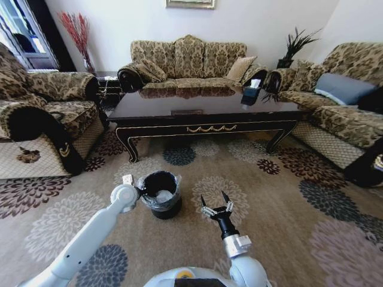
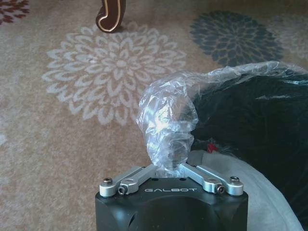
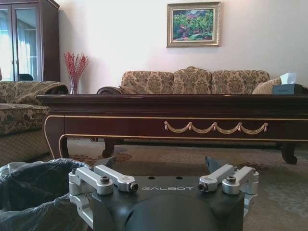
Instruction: Move to the front of the table and pick up the trash from the floor, then place it into the trash bin.
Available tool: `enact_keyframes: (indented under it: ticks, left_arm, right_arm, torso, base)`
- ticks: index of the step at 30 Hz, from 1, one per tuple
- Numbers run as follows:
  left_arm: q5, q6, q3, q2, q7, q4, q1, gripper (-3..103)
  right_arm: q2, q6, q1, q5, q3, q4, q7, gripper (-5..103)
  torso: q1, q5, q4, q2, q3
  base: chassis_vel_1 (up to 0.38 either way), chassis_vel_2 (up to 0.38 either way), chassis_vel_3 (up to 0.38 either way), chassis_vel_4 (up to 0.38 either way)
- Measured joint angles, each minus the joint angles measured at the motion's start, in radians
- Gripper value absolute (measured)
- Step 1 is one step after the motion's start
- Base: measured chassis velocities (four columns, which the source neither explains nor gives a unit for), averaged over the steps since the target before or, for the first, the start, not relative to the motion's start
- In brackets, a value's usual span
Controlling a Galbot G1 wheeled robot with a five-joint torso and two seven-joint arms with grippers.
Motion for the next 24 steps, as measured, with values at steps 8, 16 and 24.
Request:
enact_keyframes:
  ticks: [8, 16, 24]
  left_arm:
    - [0.068, -0.015, -0.006, 0.011, 0.058, -0.030, 0.016, 20]
    - [0.094, -0.013, -0.024, 0.031, 0.063, -0.078, 0.048, 48]
    - [0.205, -0.037, -0.095, 0.091, 0.134, -0.199, 0.113, 76]
  right_arm:
    - [0.001, 0.000, -0.007, -0.002, 0.002, 0.000, 0.000, 100]
    - [-0.002, 0.000, -0.022, -0.001, 0.020, 0.011, 0.000, 100]
    - [0.009, 0.008, -0.036, 0.017, 0.041, 0.025, 0.005, 100]
  torso:
    - [0.000, 0.0002, 0.0000, 0.000, 0.000]
    - [0.000, 0.0000, -0.0001, 0.000, 0.000]
    - [0.000, 0.0002, 0.0001, 0.000, 0.000]
  base:
    - [0.000, 0.000, 0.000, 0.000]
    - [0.000, 0.000, 0.000, 0.000]
    - [0.000, 0.000, 0.000, 0.000]
